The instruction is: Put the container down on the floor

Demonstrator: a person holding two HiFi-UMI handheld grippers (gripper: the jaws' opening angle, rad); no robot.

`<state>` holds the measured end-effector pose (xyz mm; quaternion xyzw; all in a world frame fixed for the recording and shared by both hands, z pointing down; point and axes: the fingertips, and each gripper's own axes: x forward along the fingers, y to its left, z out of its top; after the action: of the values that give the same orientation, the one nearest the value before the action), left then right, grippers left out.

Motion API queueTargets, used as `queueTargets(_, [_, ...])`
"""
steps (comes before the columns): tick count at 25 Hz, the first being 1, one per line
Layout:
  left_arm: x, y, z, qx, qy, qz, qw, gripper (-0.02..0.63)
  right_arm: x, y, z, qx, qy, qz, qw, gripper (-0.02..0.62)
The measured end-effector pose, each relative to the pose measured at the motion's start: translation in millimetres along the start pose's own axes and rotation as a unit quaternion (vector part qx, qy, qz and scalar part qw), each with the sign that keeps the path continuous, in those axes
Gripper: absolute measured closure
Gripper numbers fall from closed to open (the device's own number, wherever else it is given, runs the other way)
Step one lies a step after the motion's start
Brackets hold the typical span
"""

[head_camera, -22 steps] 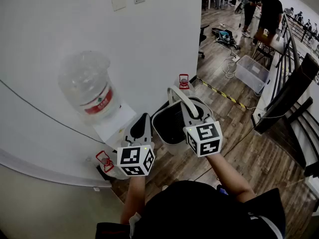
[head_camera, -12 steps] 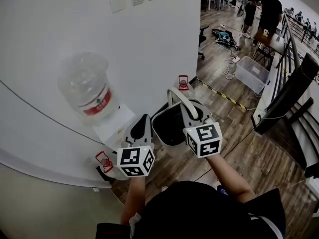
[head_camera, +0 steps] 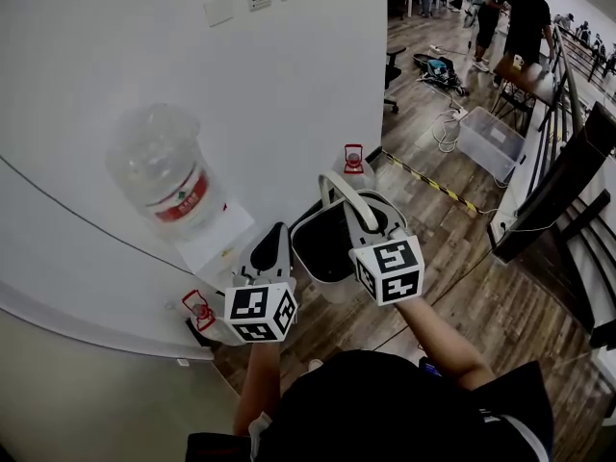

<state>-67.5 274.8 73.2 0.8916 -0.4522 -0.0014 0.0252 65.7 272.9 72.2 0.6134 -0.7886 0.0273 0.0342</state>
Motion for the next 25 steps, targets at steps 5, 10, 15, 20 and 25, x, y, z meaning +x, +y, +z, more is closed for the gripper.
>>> queueTargets(5, [3.0, -15.1, -10.6, -0.004, 0.005, 0.006, 1.0000, 0.592, -5.4, -13.4, -9.1, -0.002, 0.006, 0.005, 1.000, 0.566])
queueTargets(10, [7.5, -26.2, -20.1, -0.008, 0.011, 0.010, 0.9999, 0.592, -7.7, -25.5, -17.7, -0.002, 0.010, 0.010, 1.000, 0.566])
queueTargets(15, [11.5, -28.3, -24.4, -0.007, 0.018, 0.017, 0.9997, 0.592, -1.1, -33.6, -22.1, 0.003, 0.017, 0.014, 1.000, 0.566])
queueTargets(20, [18.7, -21.5, -25.9, -0.010, 0.017, 0.023, 0.9995, 0.592, 9.7, -37.2, -23.2, 0.003, 0.017, 0.017, 1.000, 0.566])
queueTargets(25, [31.1, -10.2, -29.1, -0.017, 0.019, 0.025, 0.9994, 0.592, 26.3, -40.8, -26.6, 0.002, 0.024, 0.015, 1.000, 0.566])
